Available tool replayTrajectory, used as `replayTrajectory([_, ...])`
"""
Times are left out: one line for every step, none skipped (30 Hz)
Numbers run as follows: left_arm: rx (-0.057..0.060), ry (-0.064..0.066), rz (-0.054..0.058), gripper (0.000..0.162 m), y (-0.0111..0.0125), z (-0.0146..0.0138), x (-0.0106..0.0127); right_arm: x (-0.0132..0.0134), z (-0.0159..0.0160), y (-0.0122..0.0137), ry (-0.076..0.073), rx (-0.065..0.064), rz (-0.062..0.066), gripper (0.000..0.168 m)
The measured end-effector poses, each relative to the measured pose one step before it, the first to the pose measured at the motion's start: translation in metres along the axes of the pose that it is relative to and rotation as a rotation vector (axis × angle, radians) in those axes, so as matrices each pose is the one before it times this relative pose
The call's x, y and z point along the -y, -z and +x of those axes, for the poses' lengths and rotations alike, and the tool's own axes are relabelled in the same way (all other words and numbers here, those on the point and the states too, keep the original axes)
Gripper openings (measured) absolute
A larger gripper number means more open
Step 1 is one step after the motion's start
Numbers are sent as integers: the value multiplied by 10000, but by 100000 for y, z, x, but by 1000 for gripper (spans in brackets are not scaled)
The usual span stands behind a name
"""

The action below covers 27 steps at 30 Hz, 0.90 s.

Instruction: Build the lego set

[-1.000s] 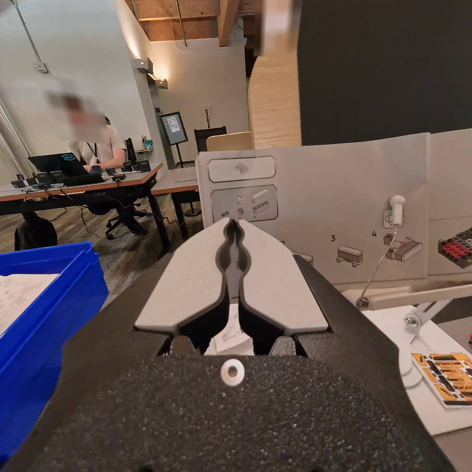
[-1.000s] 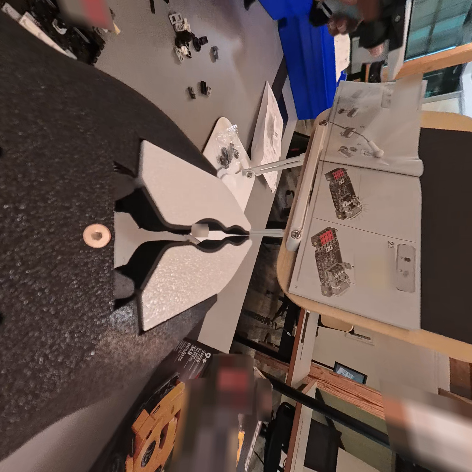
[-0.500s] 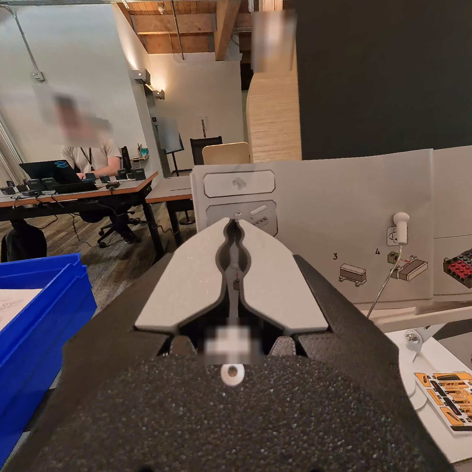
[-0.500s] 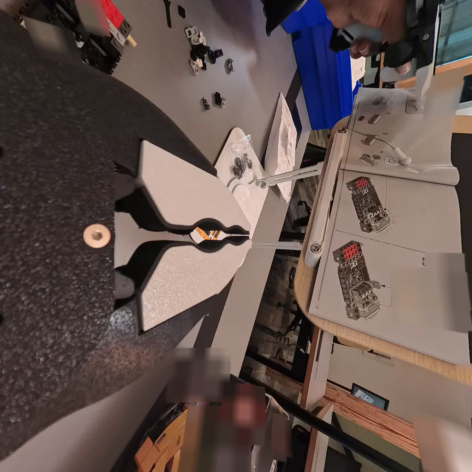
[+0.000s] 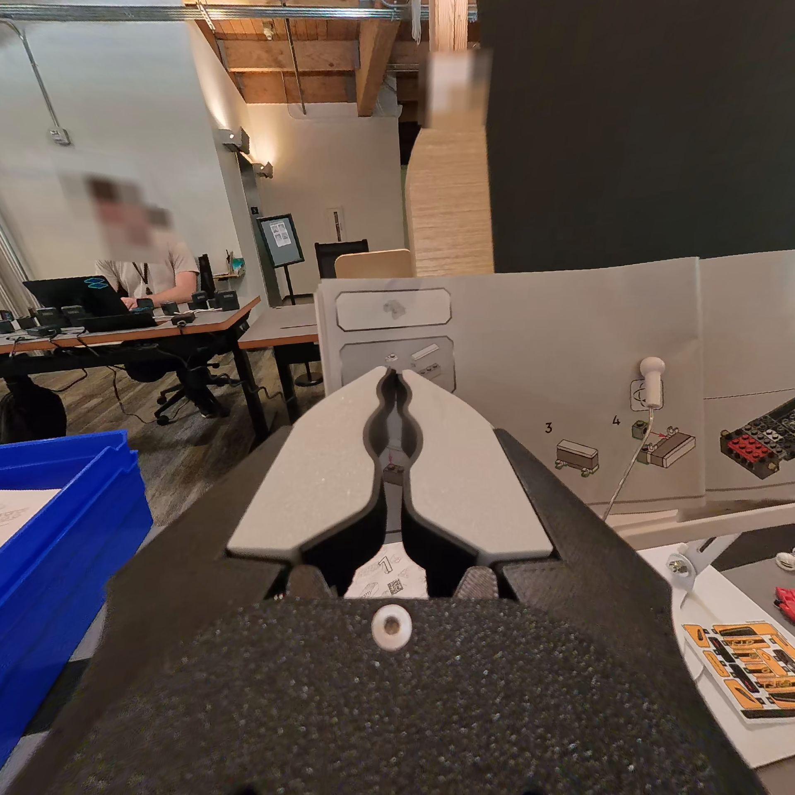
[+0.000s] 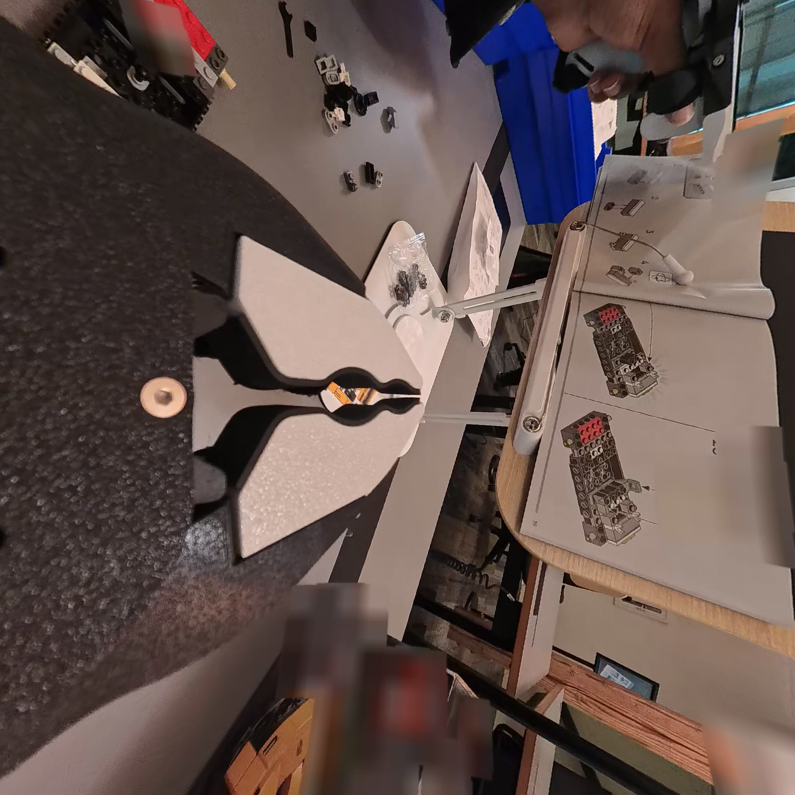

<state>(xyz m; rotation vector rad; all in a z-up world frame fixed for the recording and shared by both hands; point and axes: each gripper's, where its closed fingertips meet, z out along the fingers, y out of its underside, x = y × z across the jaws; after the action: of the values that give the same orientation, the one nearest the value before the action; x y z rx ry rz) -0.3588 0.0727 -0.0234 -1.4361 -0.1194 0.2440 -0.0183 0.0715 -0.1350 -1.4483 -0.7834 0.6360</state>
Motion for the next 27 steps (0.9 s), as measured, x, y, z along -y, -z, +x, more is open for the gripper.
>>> replayTrajectory([-66, -17, 75, 0, 2, 214, 14, -38, -15, -11, -16, 10, -14, 0])
replayTrajectory([-69, -27, 59, 0, -13, 261, -37, -51, -23, -18, -1, 8, -18, 0])
replayTrajectory([-21, -44, 28, 0, -23, 192, -62, -53, -3, -10, 4, -1, -19, 0])
replayTrajectory([-7, -67, 18, 0, -25, 169, -64, -28, -21, -11, 0, 6, -8, 0])
replayTrajectory([-10, -60, 24, 0, -8, 150, -33, -5, -25, 2, -5, 6, -5, 0])
replayTrajectory([-3, -44, 30, 0, 7, 117, -4, 3, -14, -1, -1, 10, 2, 0])
replayTrajectory([5, -31, 21, 0, 14, 82, 2, -7, -25, 2, 0, 9, -6, 0])
replayTrajectory([-13, -7, 14, 0, 9, 82, -2, -18, -16, -17, 0, 8, -8, 0])
replayTrajectory([-1, 7, -15, 0, 6, 54, -56, -31, -13, -9, -7, 6, -9, 0])
replayTrajectory([0, 11, -43, 0, -15, 46, -110, -38, -27, -4, -13, 14, -15, 0])
replayTrajectory([-18, 32, -55, 0, -14, 54, -120, -31, -22, -16, -14, 11, -17, 1])
replayTrajectory([-2, 60, -29, 0, 7, 2, -85, -31, -25, -16, -10, 9, -9, 1])
replayTrajectory([1, 60, -1, 0, 30, -15, -11, -20, -23, -16, -5, 11, -9, 1])
replayTrajectory([-7, 38, 2, 0, 30, -19, -18, -12, -9, -7, -1, 1, -2, 1])
replayTrajectory([10, 21, -12, 0, 23, -39, -37, -1, -13, -7, 3, 0, 6, 1])
replayTrajectory([12, 12, -20, 0, 13, -42, -79, -15, -6, -11, -1, 5, -4, 2])
replayTrajectory([12, 11, -31, 0, -5, -25, -106, -37, -10, -11, -10, 9, -14, 2])
replayTrajectory([4, 1, -42, 0, -16, -18, -123, -30, -5, -8, -15, 6, -7, 2])
replayTrajectory([-2, -1, -32, 0, -1, -5, -116, -29, -13, -8, -15, 13, -7, 2])
replayTrajectory([11, -11, -22, 0, 16, -6, -88, -14, -18, 2, -13, 13, -11, 2])
replayTrajectory([10, -21, -15, 0, 19, -7, -47, -2, -11, 1, -6, 5, -1, 2])
replayTrajectory([-9, -13, -13, 0, 34, 26, -2, 19, -9, 16, 4, 2, 7, 2])
replayTrajectory([-36, -3, -14, 0, 58, 68, 61, 46, 1, 12, 6, 3, 6, 2])
replayTrajectory([-40, 1, 1, 0, 98, 75, 178, 65, 6, 29, -1, -1, 13, 2])
replayTrajectory([-37, -7, 21, 0, 163, 50, 293, 97, 8, 45, -3, 0, 24, 2])
replayTrajectory([-85, 3, -6, 0, 202, 90, 308, 71, 27, 35, -7, -5, 19, 2])
replayTrajectory([-181, 50, -81, 0, 225, 178, 274, 79, 2, 35, -8, 3, 17, 2])
